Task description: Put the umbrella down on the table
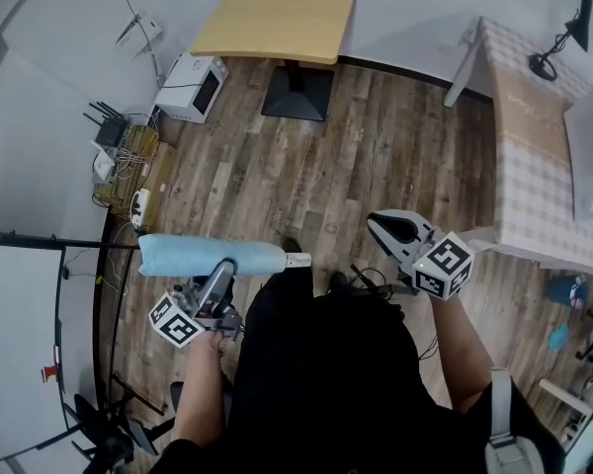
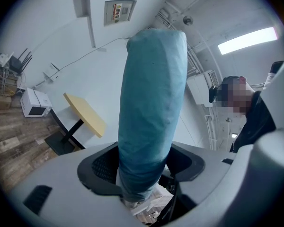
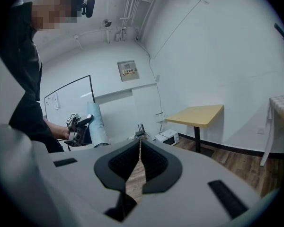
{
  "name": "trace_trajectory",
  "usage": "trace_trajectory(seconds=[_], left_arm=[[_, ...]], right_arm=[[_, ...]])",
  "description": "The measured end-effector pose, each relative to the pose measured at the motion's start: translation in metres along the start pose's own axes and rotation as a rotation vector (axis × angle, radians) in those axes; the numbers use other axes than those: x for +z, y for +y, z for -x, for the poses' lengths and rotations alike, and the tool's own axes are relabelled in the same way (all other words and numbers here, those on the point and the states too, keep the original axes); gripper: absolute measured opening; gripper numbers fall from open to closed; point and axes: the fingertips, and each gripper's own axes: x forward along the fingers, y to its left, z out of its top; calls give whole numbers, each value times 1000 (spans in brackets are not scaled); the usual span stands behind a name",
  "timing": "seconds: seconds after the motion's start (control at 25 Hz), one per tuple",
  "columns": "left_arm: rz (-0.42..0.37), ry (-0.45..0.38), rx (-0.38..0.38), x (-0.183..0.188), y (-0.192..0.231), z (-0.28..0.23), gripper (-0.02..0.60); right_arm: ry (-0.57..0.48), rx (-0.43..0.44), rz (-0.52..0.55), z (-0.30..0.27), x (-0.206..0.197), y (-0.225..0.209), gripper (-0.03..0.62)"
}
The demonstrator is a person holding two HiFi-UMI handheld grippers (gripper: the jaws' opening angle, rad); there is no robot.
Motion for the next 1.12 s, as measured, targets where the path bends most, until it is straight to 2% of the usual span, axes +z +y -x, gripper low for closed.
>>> trace_trajectory(seconds=[0.24, 0.44, 0.84, 1.12], left_arm=[[25, 9, 2, 5, 27, -10, 298], [51, 30, -15, 17, 56, -34, 298], [16, 84, -4, 77, 148, -83, 298], [38, 37, -29, 137, 212, -101, 298]], right_arm=[[23, -27, -24, -12, -8, -12, 21], [47, -34, -27, -43, 2, -30, 21], [149, -9, 5, -164, 43, -73, 21], [153, -18, 46, -240, 83, -93, 21]])
